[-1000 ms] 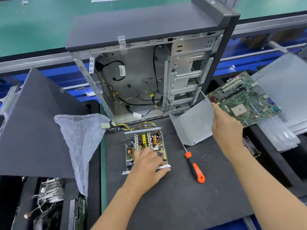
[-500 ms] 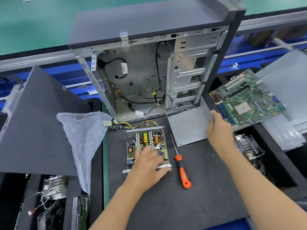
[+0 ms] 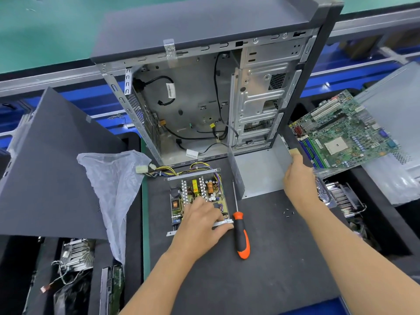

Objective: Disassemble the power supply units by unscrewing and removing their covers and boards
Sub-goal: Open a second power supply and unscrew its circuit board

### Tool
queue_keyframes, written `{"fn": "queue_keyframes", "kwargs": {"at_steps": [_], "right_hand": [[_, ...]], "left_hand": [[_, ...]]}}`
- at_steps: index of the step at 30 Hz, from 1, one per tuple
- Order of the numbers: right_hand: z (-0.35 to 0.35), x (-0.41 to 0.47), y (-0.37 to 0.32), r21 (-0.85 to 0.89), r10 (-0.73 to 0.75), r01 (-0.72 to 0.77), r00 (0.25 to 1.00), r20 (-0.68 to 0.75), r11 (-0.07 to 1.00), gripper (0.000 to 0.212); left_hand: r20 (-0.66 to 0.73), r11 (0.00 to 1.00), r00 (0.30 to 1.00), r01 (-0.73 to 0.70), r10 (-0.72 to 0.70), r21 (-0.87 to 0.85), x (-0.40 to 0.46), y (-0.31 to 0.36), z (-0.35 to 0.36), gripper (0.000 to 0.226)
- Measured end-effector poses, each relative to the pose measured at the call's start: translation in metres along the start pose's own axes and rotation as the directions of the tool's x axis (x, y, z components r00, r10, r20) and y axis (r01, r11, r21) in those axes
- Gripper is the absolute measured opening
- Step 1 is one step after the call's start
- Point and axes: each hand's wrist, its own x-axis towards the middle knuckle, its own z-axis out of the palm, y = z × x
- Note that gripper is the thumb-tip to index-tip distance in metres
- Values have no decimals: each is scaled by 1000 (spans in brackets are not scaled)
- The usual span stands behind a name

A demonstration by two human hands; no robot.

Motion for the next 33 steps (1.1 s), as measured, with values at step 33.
{"fn": "queue_keyframes", "kwargs": {"at_steps": [33], "right_hand": [[33, -184, -38, 353, 66, -158, 964, 257, 922, 39]], "left_hand": [[278, 953, 925, 291, -258, -85, -34, -41, -38, 46]]}}
